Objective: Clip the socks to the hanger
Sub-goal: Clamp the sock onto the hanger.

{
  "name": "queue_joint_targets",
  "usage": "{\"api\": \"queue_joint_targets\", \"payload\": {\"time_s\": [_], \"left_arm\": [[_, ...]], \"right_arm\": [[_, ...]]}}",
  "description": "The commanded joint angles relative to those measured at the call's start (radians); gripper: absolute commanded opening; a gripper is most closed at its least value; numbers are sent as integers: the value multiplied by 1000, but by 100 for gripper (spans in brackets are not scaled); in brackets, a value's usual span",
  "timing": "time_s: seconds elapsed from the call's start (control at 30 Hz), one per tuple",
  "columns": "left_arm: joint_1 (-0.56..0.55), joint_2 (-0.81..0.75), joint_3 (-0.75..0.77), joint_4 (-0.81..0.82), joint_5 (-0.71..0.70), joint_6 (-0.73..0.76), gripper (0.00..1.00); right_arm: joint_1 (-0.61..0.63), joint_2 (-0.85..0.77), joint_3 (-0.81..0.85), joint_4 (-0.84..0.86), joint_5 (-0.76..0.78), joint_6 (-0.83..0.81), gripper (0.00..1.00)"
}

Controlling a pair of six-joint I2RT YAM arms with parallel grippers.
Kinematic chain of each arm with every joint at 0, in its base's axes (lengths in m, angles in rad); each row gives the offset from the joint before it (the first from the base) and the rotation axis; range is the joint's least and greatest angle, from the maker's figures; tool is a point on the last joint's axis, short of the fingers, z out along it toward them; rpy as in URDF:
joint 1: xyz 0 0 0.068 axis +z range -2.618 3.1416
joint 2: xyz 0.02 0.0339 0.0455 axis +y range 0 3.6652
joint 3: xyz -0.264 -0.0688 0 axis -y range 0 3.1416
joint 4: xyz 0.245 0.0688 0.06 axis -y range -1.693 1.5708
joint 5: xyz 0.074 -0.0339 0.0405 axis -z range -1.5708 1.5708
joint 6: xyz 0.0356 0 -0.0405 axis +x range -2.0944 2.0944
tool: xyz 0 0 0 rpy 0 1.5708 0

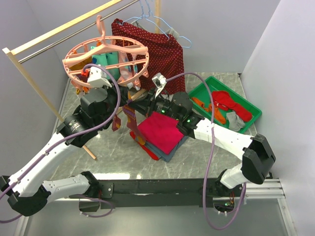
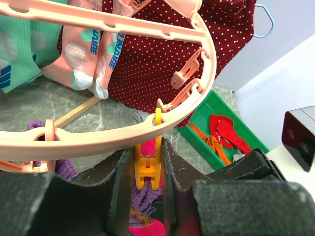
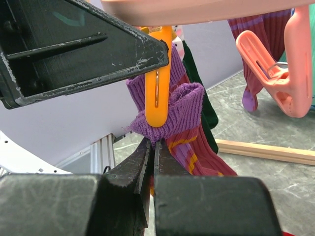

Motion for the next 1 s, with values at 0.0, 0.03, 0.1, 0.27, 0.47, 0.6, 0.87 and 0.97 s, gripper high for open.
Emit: {"api": "queue_joint_targets", "payload": {"time_s": [0.0,0.03,0.1,0.27,0.47,0.6,0.87,0.97], "left_arm": [[0,-3,11,11,6,6,1],[-1,-3,11,14,6,5,1],[0,-6,11,16,9,3,3],[0,-6,6,14,8,2,7],[0,-11,3,16,6,6,34],[0,-20,1,14,-6,11,53],[0,-26,-2,2,-34,14,63],[0,-32,-5,-3,-51,18,60]], "right_arm": [[7,-9,73,58,4,3,0],[8,-7,79,55,7,3,0],[7,-4,80,59,10,8,0],[10,-6,88,64,12,15,0],[10,-6,88,61,12,14,0],[10,-7,85,59,15,14,7],[11,-25,90,-9,2,-33,48],[7,-41,100,-92,-8,-73,59]]}}
